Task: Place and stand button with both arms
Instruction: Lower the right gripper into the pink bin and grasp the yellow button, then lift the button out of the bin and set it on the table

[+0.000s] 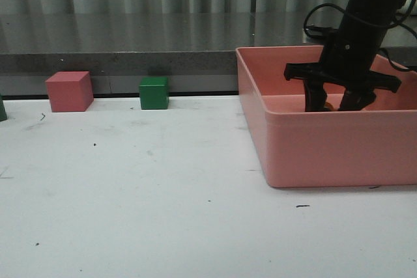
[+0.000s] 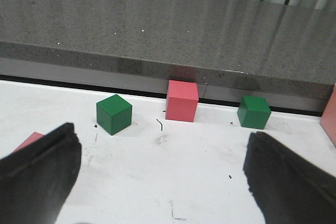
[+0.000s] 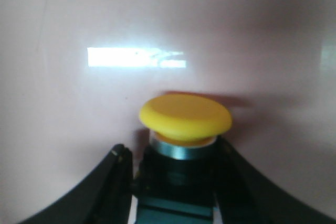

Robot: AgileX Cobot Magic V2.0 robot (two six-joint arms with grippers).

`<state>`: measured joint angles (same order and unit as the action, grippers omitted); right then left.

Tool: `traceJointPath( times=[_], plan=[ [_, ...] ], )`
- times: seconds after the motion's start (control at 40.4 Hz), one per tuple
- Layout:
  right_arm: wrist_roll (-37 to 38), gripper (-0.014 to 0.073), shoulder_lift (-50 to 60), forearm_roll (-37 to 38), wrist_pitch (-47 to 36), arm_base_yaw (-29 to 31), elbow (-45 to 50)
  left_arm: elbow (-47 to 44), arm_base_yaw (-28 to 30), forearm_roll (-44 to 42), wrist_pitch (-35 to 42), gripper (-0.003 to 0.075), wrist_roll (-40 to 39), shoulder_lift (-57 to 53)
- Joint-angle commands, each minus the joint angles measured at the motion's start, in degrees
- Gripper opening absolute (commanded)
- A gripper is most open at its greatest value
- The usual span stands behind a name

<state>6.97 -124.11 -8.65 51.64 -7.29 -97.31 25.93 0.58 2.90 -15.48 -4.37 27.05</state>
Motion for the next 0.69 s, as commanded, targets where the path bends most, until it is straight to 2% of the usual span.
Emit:
traceJointPath(
  times=[0.0, 0.149, 0.347, 0.47, 0.668],
  plan=[
    [-0.1, 0.0193, 3.4, -0.3, -0.2, 0.4, -1.8, 2.1, 0.1, 0.3, 4.0, 0.0596, 0.1, 0.6],
    [-0.2, 0.0185, 5.3, -0.3, 2.1, 0.4, -3.3, 2.1, 0.1, 0.3, 4.0, 0.0596, 0.1, 0.6],
    [-0.2, 0.0185, 13.5, -0.3, 2.7, -0.7, -3.5, 2.1, 0.1, 0.3, 4.0, 0.0596, 0.1, 0.6],
    [-0.3, 0.0185, 19.5, -0.3, 3.4, -3.6, -3.5, 2.1, 0.1, 0.3, 4.0, 0.0596, 0.1, 0.6],
    [-0.3, 0.0185, 25.4, -0.4, 3.3, -11.9, -3.5, 2.1, 0.1, 0.3, 4.0, 0.0596, 0.1, 0.6]
  ],
)
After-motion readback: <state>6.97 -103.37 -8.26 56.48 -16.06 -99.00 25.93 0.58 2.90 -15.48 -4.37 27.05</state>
